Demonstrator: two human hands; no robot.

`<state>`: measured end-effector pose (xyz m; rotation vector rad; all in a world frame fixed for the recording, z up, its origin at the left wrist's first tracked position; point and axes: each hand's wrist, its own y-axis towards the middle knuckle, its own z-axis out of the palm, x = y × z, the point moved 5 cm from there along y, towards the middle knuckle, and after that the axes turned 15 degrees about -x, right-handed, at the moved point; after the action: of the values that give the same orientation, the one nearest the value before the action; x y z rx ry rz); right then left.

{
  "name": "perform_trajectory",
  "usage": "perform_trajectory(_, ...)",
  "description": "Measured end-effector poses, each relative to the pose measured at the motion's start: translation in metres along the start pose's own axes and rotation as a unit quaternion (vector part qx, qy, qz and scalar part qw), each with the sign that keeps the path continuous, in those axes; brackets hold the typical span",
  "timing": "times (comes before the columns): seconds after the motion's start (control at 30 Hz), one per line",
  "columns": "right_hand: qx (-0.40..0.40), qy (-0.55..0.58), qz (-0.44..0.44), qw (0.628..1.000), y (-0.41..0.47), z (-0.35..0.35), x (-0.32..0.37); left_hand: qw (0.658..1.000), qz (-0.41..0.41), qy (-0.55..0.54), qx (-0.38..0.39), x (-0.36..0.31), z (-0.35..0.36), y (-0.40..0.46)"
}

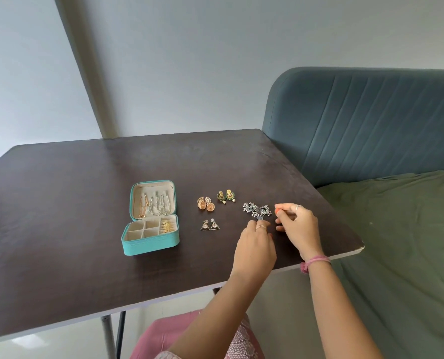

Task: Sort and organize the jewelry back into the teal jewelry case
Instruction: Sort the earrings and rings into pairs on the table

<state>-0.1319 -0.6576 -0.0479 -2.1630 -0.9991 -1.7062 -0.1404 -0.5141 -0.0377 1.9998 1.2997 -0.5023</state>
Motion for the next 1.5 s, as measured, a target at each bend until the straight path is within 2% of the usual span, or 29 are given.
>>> perform_trajectory(0.2,0.041,-0.018,-0.034,0.998,0.005,0.008,0.01,0.994,-0.093,-0.055,-0.034,0.016,-0.005,0.024)
perform_trajectory(0.33,0.065,-0.044,-0.098,0.992,0.0,0.012,0.011,0.989,-0.119,-0.076,-0.053,0.029,-0.005,0.031)
perform_trajectory(0.43,0.073,-0.087,-0.149,0.982,-0.003,0.013,0.013,0.985,-0.12,-0.105,-0.06,0.03,-0.004,0.031)
perform_trajectory(0.6,0.091,-0.156,-0.148,0.972,-0.002,0.017,0.019,0.989,-0.098,-0.09,-0.068,0.029,-0.004,0.031)
perform_trajectory(0.67,0.115,-0.124,-0.113,0.979,-0.002,0.015,0.021,0.989,-0.086,-0.096,-0.069,0.027,-0.005,0.029)
perform_trajectory(0.77,0.164,-0.027,0.019,0.986,-0.002,0.012,0.025,0.987,-0.054,-0.131,-0.078,0.022,-0.009,0.029)
perform_trajectory(0.83,0.204,0.02,0.096,0.974,-0.004,0.013,0.027,0.984,-0.039,-0.159,-0.074,0.02,-0.011,0.029)
perform_trajectory(0.93,0.243,0.061,0.156,0.955,-0.009,0.017,0.027,0.98,-0.033,-0.184,-0.061,0.018,-0.014,0.029)
perform_trajectory(1.1,0.236,0.078,0.189,0.95,-0.01,0.016,0.028,0.966,-0.073,-0.237,-0.072,0.019,-0.019,0.027)
perform_trajectory(1.27,0.217,0.083,0.15,0.961,-0.014,0.013,0.029,0.951,-0.106,-0.274,-0.094,0.026,-0.019,0.027)
perform_trajectory(1.4,0.142,0.127,0.119,0.974,-0.017,0.005,0.021,0.936,-0.156,-0.299,-0.106,0.034,-0.015,0.028)
perform_trajectory(1.5,0.031,0.223,0.144,0.964,-0.014,-0.005,0.01,0.928,-0.172,-0.313,-0.109,0.036,-0.015,0.027)
